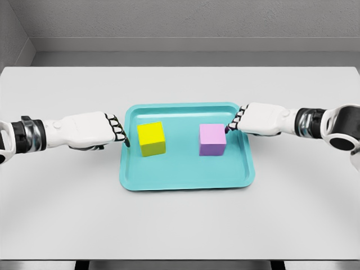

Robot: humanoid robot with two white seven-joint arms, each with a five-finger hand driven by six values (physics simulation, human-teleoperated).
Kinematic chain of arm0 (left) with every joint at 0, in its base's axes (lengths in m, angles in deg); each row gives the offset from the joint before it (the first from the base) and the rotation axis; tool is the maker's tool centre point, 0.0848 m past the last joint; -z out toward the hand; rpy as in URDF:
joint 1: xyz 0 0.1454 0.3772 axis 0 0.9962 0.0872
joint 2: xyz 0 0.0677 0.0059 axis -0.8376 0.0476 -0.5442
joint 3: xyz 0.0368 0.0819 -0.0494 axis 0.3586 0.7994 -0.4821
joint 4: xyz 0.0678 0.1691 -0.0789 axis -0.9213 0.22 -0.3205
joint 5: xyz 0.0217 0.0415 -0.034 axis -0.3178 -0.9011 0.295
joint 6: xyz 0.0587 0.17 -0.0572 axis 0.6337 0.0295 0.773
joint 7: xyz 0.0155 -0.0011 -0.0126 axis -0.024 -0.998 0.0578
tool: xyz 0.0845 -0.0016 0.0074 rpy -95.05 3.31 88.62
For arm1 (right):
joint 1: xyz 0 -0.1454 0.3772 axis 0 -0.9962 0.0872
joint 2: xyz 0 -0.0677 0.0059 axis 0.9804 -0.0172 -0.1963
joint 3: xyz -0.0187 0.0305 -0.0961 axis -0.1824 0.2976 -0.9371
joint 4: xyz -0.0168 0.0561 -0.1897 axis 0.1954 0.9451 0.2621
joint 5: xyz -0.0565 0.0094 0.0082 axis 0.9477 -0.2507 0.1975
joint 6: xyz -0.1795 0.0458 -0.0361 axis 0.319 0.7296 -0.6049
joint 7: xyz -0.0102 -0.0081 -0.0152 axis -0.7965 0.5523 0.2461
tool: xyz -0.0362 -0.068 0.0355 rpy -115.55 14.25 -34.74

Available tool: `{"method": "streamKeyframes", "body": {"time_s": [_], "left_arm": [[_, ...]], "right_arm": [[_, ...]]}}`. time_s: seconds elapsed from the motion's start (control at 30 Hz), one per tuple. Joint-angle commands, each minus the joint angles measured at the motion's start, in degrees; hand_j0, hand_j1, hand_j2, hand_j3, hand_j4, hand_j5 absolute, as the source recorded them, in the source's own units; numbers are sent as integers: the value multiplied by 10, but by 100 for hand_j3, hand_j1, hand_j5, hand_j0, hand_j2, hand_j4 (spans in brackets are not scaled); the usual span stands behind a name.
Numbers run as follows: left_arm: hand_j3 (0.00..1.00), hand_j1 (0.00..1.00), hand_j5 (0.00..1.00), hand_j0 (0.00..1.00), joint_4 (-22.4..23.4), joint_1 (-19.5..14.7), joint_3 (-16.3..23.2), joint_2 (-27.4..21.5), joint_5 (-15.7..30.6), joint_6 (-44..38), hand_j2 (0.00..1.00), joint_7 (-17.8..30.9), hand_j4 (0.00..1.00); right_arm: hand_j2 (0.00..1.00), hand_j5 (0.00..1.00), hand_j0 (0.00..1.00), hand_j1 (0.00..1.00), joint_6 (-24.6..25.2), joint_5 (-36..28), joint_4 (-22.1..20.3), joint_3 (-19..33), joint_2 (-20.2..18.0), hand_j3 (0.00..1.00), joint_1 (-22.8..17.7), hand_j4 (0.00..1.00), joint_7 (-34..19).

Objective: Push two cubes

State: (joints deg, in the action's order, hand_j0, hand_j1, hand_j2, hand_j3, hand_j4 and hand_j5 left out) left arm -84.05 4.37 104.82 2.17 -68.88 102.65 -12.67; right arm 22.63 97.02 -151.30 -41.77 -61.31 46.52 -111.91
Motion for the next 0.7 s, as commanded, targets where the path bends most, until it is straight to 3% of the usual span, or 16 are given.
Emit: {"method": "streamKeyframes", "body": {"time_s": [0.0,0.23,0.67], "left_arm": [[72,72,72,72,1,0,1,1,1,-1,72,0,72],[72,72,72,72,3,-4,1,17,0,-1,72,8,72],[72,72,72,72,5,-10,1,53,-18,-1,72,8,72]], "right_arm": [[72,72,72,72,0,-1,0,-1,0,72,1,72,0],[73,73,73,73,0,-8,-2,0,-13,73,3,73,0],[73,73,73,73,0,-8,-46,-13,-37,73,-13,73,0]]}}
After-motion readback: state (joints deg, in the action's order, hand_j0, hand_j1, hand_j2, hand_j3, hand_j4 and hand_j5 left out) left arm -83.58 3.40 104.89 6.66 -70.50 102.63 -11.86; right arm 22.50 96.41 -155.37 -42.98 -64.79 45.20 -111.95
